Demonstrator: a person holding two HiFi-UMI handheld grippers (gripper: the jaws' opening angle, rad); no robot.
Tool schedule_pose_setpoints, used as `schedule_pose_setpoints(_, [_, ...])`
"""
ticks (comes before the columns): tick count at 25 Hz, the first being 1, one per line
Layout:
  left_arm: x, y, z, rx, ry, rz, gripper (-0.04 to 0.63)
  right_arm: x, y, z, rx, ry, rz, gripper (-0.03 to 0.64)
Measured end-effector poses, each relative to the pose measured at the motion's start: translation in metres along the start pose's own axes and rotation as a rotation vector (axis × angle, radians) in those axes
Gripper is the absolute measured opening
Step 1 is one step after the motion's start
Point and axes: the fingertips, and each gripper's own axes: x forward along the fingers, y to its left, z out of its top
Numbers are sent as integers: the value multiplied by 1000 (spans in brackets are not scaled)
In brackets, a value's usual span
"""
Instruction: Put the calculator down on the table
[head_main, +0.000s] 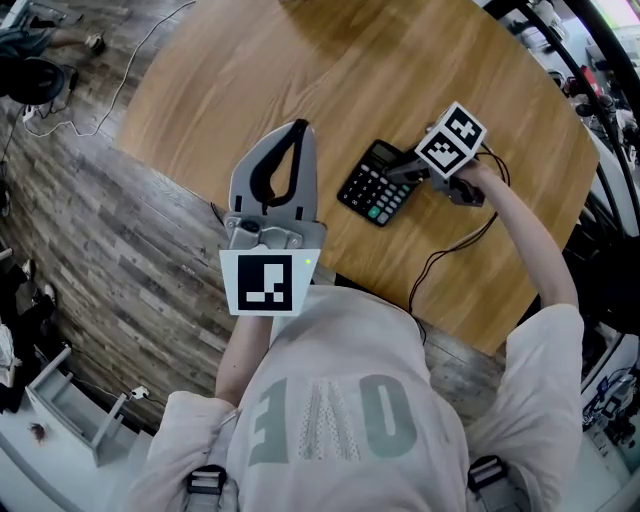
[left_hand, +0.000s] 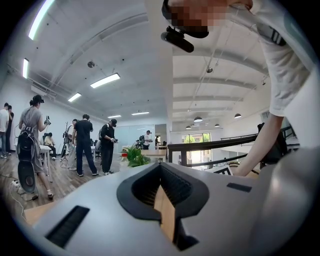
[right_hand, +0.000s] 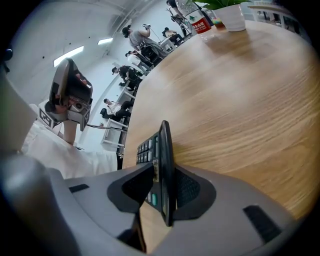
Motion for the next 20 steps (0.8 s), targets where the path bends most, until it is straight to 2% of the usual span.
schedule_pose_setpoints(9, [7,-5,13,14,1,7,9,-16,-10,1,-11,6,-41,128])
schedule_pose_setpoints(11, [5,-2,13,10,-29,2,9,-12,-15,2,-16,5,-92,136])
schedule_pose_setpoints(14, [2,4,21,19,-58,-1,9,-5,-21,4,-4,6,-167,213])
schedule_pose_setpoints(17, [2,9,43,31,-89,-11,9,-12,-19,9,33,-3,-234,240])
schedule_pose_setpoints(20, [5,9,62,64,-122,-34,9,-26,-21,14,50,-21,-369,252])
